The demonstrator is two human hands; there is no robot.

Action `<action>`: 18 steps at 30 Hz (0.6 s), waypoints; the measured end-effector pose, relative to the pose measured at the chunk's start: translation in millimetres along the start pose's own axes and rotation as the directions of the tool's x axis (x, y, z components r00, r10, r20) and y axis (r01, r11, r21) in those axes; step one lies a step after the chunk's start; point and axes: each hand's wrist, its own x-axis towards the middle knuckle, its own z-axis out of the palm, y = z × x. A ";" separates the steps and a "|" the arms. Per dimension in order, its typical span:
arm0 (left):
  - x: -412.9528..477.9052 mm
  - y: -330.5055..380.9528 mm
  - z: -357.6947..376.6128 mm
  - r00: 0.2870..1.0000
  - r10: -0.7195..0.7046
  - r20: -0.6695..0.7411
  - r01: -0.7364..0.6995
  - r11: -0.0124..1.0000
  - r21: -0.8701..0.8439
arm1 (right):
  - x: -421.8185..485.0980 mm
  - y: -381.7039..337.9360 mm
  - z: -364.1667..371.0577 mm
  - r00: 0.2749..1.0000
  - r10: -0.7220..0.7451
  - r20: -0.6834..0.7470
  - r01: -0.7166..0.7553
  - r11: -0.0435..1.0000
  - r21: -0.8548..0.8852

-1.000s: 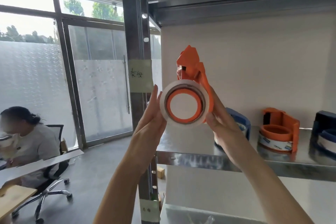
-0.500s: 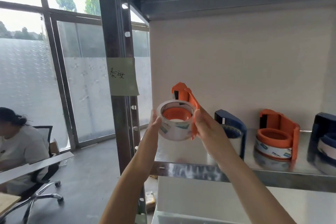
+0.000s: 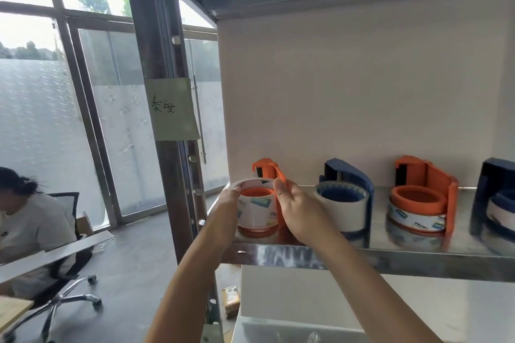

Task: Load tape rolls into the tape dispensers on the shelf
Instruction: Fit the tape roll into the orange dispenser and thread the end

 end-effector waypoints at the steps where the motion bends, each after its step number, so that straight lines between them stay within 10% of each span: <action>1: 1.4 -0.5 -0.1 1.000 -0.021 -0.004 0.021 1.000 0.006 | 0.3 0.9 0.1 1.000 0.005 0.001 -0.005 1.000 0.010; 18: -33.5 9.8 4.3 0.989 0.139 0.042 -0.145 0.964 0.224 | -9.7 -3.9 1.8 1.000 0.027 0.007 -0.027 0.999 0.047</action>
